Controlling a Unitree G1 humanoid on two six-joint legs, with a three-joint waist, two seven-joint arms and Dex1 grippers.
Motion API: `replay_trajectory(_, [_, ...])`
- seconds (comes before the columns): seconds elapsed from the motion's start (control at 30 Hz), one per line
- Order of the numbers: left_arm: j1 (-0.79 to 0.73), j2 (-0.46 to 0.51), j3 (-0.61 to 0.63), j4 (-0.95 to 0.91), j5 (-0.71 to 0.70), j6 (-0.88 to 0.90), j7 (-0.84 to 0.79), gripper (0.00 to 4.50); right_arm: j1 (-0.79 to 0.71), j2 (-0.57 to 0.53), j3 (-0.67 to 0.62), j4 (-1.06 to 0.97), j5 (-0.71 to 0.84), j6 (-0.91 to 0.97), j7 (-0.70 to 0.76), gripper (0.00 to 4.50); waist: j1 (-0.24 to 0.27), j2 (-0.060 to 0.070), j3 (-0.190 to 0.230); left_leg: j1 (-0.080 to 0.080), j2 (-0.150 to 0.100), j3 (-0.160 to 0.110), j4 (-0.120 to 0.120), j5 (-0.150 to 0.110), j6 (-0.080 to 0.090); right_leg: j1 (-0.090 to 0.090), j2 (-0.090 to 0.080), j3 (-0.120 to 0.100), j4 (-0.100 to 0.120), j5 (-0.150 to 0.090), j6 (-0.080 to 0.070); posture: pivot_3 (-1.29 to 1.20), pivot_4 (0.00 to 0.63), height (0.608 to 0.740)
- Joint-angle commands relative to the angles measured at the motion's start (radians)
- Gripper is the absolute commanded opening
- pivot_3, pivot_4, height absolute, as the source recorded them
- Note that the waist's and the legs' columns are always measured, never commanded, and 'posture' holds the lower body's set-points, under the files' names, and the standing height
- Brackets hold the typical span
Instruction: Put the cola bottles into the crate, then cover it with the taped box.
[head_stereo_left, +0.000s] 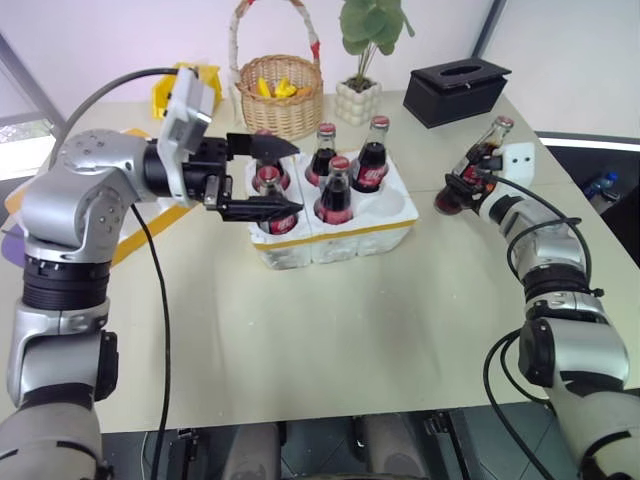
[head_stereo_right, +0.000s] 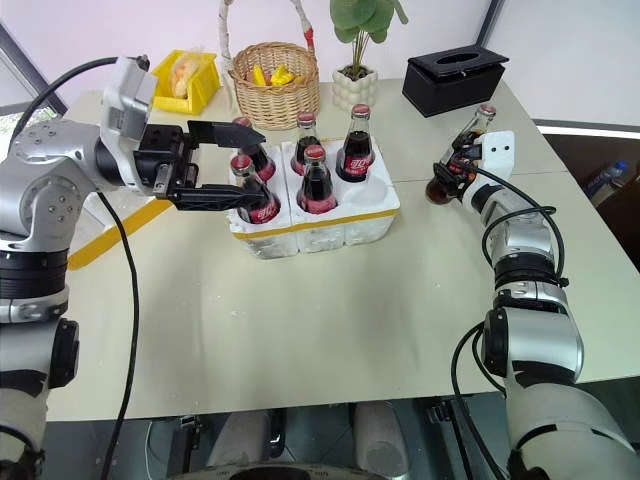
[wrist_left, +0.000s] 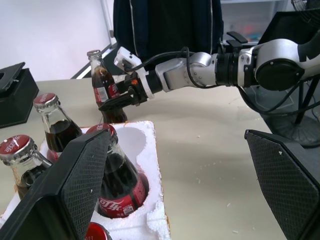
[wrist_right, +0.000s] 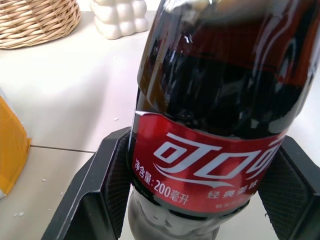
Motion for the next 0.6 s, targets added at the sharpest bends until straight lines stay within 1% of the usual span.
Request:
replay_trajectory(0.03, [-0.019, 0.003, 0.014, -0.011, -0.006, -0.017, -0.006, 4.50, 0.013, -0.008, -0.014, -0.103, 0.010, 0.007, 0.004, 2.82, 0.000, 0.000, 0.000, 0.000, 0.000, 0.000, 0.000, 0.000, 0.000, 0.000, 0.000, 0.000, 0.000, 0.000, 0.000, 0.00, 0.150, 0.740])
replay_trajectory(0.07, [-0.020, 0.002, 0.013, -0.008, -0.005, -0.018, -0.007, 4.50, 0.026, -0.010, -0.012, -0.140, 0.010, 0.014, 0.005, 2.82, 0.001, 0.000, 0.000, 0.000, 0.000, 0.000, 0.000, 0.000, 0.000, 0.000, 0.000, 0.000, 0.000, 0.000, 0.000, 0.00, 0.150, 0.740])
replay_trajectory(0.17, [-0.027, 0.000, 0.008, 0.002, -0.001, -0.020, -0.013, 4.50, 0.093, -0.032, -0.008, -0.364, 0.022, 0.060, 0.023, 2.82, 0.002, 0.001, 0.001, 0.000, 0.000, 0.000, -0.001, 0.000, 0.000, 0.000, 0.000, 0.000, 0.000, 0.000, 0.001, 0.00, 0.150, 0.740])
replay_trajectory(0.3, [-0.032, 0.003, 0.002, 0.015, 0.007, -0.023, -0.027, 4.50, 0.153, -0.075, -0.016, -0.656, 0.045, 0.173, 0.044, 2.82, 0.001, 0.007, 0.004, -0.001, 0.000, 0.000, -0.001, 0.000, 0.000, -0.002, 0.000, 0.000, 0.001, 0.000, 0.001, 0.00, 0.150, 0.740])
replay_trajectory(0.43, [-0.035, 0.004, -0.001, 0.022, 0.012, -0.027, -0.036, 4.50, 0.152, -0.107, -0.043, -0.891, 0.123, 0.331, 0.056, 2.82, 0.000, 0.009, 0.006, -0.001, 0.000, 0.000, -0.001, 0.000, 0.000, -0.003, 0.001, 0.000, 0.002, 0.000, 0.001, 0.00, 0.150, 0.740])
replay_trajectory(0.6, [-0.036, -0.005, -0.003, 0.027, 0.016, -0.032, -0.042, 4.50, 0.119, -0.101, -0.062, -1.080, 0.256, 0.538, 0.039, 2.82, 0.001, 0.009, 0.006, -0.001, 0.001, -0.001, -0.001, 0.000, 0.000, -0.003, 0.003, 0.000, 0.002, 0.000, 0.001, 0.00, 0.150, 0.740])
